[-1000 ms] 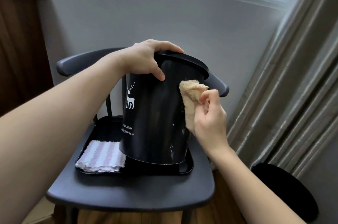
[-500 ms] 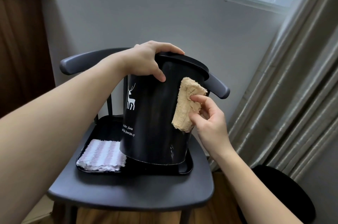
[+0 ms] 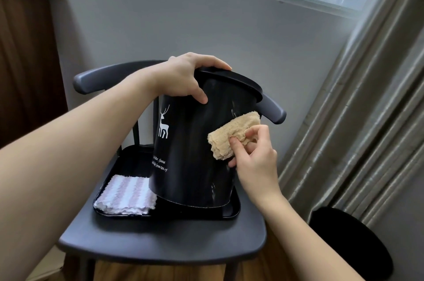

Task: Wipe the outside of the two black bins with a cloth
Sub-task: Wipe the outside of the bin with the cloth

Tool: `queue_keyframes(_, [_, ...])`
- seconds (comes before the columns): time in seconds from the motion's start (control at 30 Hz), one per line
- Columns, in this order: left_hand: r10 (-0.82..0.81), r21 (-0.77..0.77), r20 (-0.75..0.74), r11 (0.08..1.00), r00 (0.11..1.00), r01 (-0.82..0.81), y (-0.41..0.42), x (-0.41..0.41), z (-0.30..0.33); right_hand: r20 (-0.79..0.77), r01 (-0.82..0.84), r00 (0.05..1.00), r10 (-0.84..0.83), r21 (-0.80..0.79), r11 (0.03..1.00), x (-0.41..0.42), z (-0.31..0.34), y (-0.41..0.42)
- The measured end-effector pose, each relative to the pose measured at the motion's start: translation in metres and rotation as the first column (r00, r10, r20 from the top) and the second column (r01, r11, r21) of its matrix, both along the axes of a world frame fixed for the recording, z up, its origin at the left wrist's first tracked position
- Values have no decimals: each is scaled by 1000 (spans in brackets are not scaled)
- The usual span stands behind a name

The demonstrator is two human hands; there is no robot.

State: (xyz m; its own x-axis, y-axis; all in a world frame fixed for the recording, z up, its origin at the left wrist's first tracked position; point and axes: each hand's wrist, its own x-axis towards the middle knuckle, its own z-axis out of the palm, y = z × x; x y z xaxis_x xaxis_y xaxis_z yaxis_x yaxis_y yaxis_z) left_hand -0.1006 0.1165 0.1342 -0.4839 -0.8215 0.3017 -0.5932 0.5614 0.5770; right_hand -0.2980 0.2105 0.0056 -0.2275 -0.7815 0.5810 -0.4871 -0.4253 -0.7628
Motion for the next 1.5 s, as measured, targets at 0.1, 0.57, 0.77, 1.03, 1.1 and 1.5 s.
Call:
queue_keyframes(0.1, [2, -10, 10, 1000, 1000, -2, 1, -2, 1, -50, 27, 998, -31, -86, 996, 4, -6, 1])
queue_keyframes(0.57, [-9, -11, -2, 1000, 1000, 9, 2, 1, 0, -586, 83, 672, -452, -547, 833, -20, -9, -18])
queue_keyframes(0.77, [-14, 0, -22, 1000, 1000, 14, 1, 4, 0, -677, -51, 648, -349, -496, 867, -23, -13, -26])
queue_keyframes(1.03, [-2, 4, -22, 1000, 1000, 2, 0, 6, 0, -606, -40, 711, -357, -542, 839, -14, 0, -34])
queue_keyframes(1.1, [-5, 0, -15, 1000, 1000, 5, 1, 5, 0, -552, 1, 755, -353, -538, 843, -12, 10, -36])
queue_keyframes(1.5, [-16, -8, -36, 1000, 999, 16, -4, 10, -1, -737, -96, 574, -357, -493, 865, -21, 2, -27])
